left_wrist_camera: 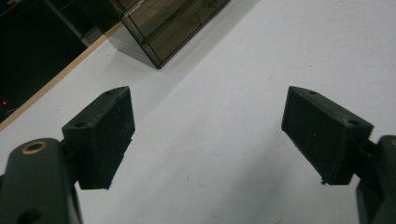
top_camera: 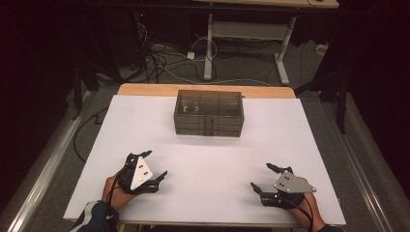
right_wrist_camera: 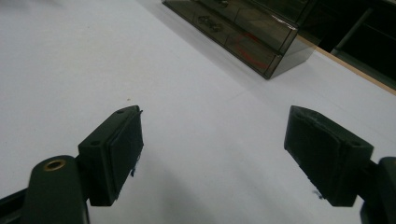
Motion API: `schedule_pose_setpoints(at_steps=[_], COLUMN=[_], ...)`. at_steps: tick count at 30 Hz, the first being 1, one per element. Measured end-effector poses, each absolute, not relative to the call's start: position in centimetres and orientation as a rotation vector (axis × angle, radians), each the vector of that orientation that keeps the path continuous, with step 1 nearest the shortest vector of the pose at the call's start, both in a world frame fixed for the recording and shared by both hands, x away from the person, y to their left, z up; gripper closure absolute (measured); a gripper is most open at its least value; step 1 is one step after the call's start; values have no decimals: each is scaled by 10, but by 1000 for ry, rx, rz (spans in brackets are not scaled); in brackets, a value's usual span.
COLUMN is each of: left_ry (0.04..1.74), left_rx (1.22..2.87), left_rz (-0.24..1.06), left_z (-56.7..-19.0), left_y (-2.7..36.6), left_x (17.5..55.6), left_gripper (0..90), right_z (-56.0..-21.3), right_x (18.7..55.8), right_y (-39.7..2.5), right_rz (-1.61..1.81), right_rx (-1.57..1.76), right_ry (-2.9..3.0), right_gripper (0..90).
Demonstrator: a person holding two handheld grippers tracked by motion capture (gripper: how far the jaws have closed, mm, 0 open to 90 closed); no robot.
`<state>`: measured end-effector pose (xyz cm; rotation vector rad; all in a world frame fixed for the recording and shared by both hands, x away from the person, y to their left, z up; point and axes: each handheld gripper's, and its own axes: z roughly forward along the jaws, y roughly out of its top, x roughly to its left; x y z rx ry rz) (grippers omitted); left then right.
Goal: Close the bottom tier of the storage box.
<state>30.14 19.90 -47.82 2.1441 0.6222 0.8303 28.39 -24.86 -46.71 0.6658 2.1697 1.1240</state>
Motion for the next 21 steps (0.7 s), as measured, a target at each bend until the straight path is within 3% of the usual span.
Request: schedule_pose_setpoints(at_steps=[21], left_ry=[719], left_rx=[2139], left_rz=[767], left_z=[-489], left_y=[222], left_x=[286], left_gripper=[169], right_z=[-468], right_x=[284], right_y=[-250], right_rz=[1115], right_rx=[675], right_ry=[2167], right_gripper=[200])
